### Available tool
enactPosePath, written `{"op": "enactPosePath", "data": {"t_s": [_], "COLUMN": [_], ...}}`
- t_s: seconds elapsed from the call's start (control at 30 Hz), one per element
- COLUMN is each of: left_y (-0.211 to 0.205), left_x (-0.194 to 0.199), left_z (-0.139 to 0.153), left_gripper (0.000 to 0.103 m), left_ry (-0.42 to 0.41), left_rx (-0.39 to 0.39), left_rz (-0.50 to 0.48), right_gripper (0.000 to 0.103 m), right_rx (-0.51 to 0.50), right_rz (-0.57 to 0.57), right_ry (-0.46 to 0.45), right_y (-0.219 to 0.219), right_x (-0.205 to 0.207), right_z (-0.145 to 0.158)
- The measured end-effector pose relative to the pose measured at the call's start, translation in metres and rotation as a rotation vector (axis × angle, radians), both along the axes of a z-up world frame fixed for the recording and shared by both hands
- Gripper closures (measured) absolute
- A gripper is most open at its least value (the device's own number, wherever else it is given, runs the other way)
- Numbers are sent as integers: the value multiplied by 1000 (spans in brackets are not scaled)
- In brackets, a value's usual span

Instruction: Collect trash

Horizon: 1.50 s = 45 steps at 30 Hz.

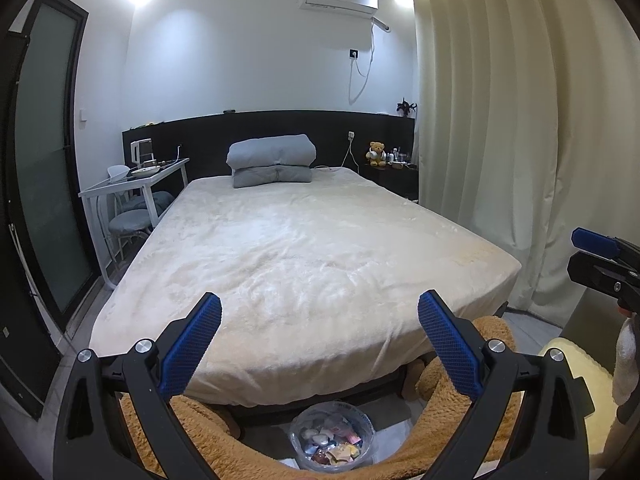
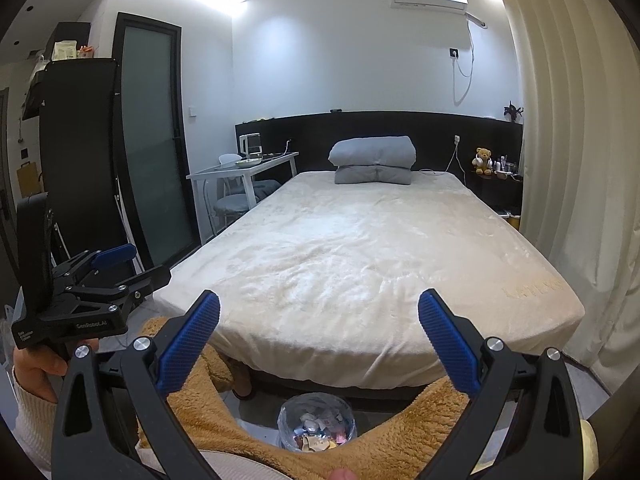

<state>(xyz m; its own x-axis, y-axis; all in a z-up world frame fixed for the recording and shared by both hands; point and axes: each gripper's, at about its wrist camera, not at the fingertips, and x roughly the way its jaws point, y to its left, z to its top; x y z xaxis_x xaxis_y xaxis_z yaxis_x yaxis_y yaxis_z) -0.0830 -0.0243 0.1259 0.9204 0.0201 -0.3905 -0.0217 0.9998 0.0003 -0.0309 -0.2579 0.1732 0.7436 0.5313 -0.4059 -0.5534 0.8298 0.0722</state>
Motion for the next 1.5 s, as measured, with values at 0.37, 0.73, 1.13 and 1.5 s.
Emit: {"op": "enactPosePath", "data": {"t_s": [0.37, 0.73, 1.13, 1.5], "left_y": [0, 0, 0, 3], "left_x": [0, -1, -4, -5], "left_z": [-1, -1, 2, 2], "left_gripper": [7, 6, 7, 7], "left_ry": [-4, -5, -11, -7], "left_rx": [8, 10, 20, 27], "left_rz": [-2, -4, -11, -11], "right_gripper": [5, 5, 5, 5], "right_rx": [1, 2, 1, 0], "right_rz": [-6, -10, -12, -17], "right_ry": [11, 16, 16, 19], "right_y": [3, 2, 1, -2], "right_x": [1, 3, 4, 4], "right_z": [-4, -4, -5, -9]}}
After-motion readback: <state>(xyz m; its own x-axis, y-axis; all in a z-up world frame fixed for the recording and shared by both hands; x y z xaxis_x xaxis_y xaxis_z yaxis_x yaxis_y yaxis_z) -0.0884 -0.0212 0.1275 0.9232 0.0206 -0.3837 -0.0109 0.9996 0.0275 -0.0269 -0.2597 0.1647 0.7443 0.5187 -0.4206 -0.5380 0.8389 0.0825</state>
